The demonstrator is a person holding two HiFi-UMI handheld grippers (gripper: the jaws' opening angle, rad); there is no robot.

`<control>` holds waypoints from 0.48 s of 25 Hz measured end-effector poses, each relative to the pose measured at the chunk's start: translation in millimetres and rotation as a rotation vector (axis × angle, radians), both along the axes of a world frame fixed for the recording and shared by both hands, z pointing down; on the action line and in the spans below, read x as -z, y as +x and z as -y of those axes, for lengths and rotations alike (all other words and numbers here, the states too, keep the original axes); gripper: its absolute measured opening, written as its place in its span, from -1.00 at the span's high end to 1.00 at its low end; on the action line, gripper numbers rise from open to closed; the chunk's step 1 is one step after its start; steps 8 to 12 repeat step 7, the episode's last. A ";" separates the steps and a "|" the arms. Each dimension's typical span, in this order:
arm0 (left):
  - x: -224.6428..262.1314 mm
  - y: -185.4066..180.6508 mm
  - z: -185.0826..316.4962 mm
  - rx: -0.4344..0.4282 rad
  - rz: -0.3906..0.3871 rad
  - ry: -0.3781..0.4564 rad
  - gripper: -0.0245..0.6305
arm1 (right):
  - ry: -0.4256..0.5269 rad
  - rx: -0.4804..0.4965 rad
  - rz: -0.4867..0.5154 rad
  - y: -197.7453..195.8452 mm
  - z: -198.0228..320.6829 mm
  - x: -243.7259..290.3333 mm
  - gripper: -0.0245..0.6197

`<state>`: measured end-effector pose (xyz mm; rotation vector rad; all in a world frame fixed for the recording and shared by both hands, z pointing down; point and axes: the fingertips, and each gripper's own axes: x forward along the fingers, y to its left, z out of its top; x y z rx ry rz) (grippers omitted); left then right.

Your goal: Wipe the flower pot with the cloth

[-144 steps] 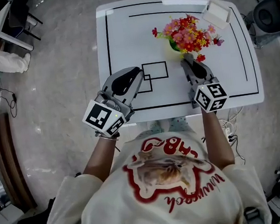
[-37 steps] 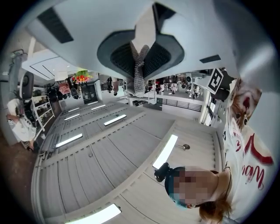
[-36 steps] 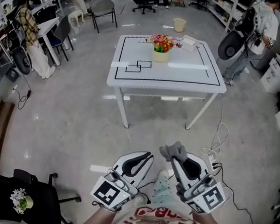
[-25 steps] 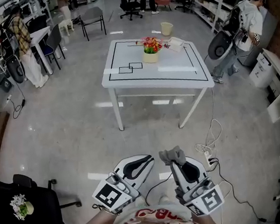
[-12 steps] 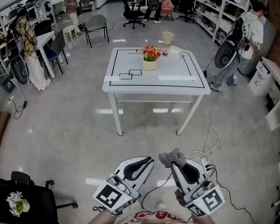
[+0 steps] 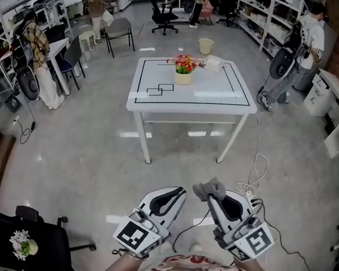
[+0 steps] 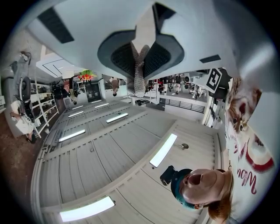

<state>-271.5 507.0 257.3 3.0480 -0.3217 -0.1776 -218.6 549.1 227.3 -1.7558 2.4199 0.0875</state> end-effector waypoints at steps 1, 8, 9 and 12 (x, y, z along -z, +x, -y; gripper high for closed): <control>-1.4 -0.4 -0.6 -0.001 0.003 -0.002 0.82 | 0.000 0.001 -0.001 -1.2 -0.1 -0.1 0.79; -8.3 -4.2 5.5 0.004 0.000 -0.008 0.82 | -0.004 0.000 -0.011 -6.0 3.5 -6.7 0.79; -8.3 -4.2 5.5 0.004 0.000 -0.008 0.82 | -0.004 0.000 -0.011 -6.0 3.5 -6.7 0.79; -8.3 -4.2 5.5 0.004 0.000 -0.008 0.82 | -0.004 0.000 -0.011 -6.0 3.5 -6.7 0.79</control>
